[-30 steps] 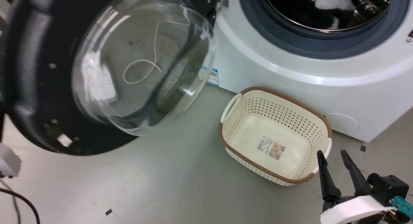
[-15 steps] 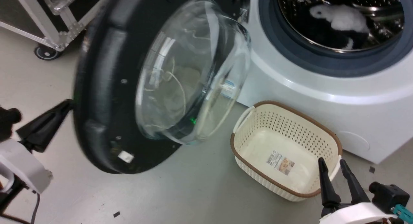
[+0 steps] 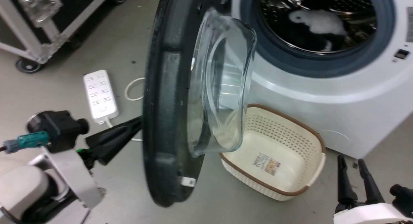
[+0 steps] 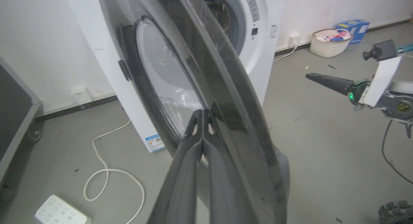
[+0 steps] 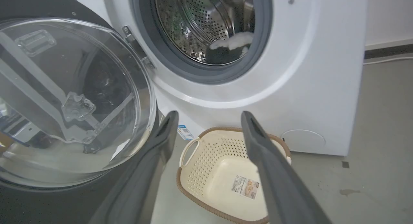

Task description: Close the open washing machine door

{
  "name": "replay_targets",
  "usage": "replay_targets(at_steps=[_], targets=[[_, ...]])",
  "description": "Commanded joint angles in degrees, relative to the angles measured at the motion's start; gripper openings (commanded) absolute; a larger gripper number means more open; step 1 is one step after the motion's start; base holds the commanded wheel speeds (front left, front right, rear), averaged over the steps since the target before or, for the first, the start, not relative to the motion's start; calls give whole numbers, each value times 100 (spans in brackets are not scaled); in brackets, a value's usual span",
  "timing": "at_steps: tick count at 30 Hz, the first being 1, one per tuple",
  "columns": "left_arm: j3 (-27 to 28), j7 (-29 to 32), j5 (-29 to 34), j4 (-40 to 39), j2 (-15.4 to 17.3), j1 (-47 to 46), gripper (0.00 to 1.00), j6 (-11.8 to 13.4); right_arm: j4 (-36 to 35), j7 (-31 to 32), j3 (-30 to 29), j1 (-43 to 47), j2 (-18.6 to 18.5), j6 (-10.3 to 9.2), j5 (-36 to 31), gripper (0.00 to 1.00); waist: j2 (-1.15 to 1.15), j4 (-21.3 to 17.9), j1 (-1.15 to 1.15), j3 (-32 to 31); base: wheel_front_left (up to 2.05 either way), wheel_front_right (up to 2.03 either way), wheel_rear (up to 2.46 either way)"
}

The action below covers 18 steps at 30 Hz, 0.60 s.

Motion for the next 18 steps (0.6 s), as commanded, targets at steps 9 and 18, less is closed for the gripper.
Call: replay_targets(at_steps=[9, 18], targets=[[-718, -460, -240, 452, -1089, -527, 0, -27, -230, -42, -121, 34, -11, 5, 94, 100, 0, -1142, 0, 128, 0, 0, 0], [-923, -636, -399, 1164, -1781, -757, 0, -27, -427, -42, 93, 67, -11, 5, 90, 100, 0, -2018, 0, 244, 0, 0, 0]])
